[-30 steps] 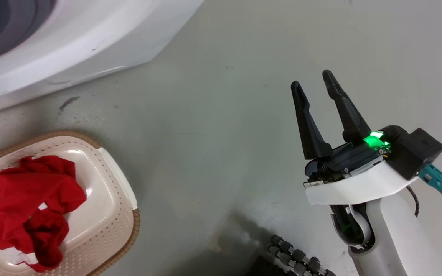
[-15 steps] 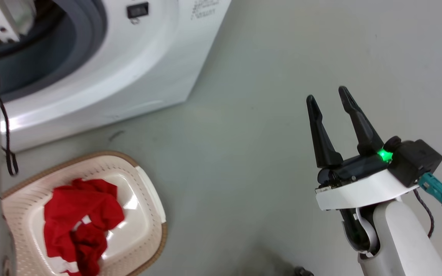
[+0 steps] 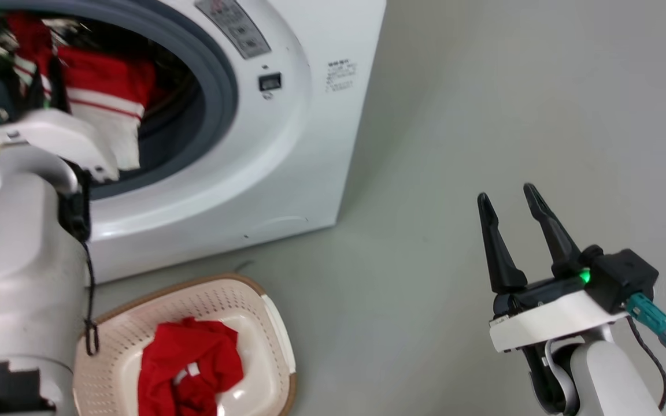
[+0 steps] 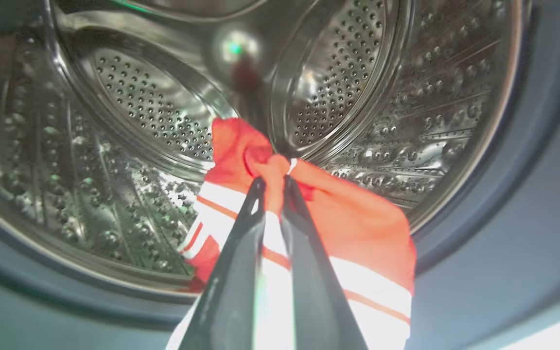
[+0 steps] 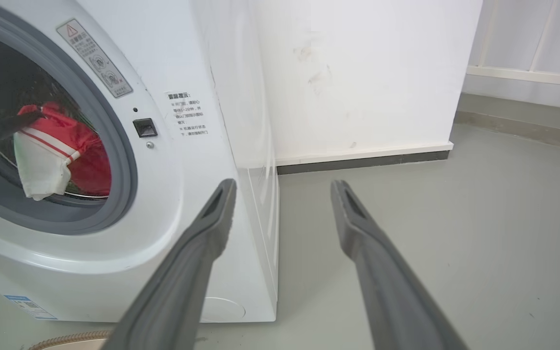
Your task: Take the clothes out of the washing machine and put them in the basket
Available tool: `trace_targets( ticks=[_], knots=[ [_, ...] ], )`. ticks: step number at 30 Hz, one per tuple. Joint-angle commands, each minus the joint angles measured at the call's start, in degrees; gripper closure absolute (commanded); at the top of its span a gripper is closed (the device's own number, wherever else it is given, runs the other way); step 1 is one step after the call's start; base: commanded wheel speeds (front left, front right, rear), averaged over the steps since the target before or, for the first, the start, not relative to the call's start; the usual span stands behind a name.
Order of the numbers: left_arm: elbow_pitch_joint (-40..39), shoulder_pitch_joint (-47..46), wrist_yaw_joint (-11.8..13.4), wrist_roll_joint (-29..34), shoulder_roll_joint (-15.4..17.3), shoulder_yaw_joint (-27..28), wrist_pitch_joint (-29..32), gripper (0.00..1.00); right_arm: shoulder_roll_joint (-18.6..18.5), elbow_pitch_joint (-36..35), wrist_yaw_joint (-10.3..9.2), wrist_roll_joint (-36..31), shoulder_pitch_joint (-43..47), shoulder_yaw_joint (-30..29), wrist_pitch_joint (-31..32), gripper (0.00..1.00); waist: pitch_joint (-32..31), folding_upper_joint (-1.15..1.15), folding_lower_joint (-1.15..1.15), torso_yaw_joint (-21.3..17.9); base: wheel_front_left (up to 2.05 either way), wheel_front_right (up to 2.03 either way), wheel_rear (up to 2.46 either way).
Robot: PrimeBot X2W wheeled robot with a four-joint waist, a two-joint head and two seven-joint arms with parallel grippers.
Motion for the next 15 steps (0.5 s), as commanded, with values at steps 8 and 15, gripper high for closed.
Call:
trace_targets(
  ticks=[8,15],
  knots=[
    [-12.0,10.1,-1.6,-0.9,-2.4,2.1,-0.5,1.00,0.0,-1.9,-0.04,-1.1,3.7,-1.8,2.0,0.00,-7.3,0.00,0.01,4.7,0.00,0.00,0.00],
    [-24.7,19.5,-1.7,-0.1,-5.6,1.9,-0.5,1.00,0.0,-3.5,-0.04,-2.0,6.3,-3.6,3.4,0.00,-10.5,0.00,0.01,7.6,0.00,0.00,0.00]
  ],
)
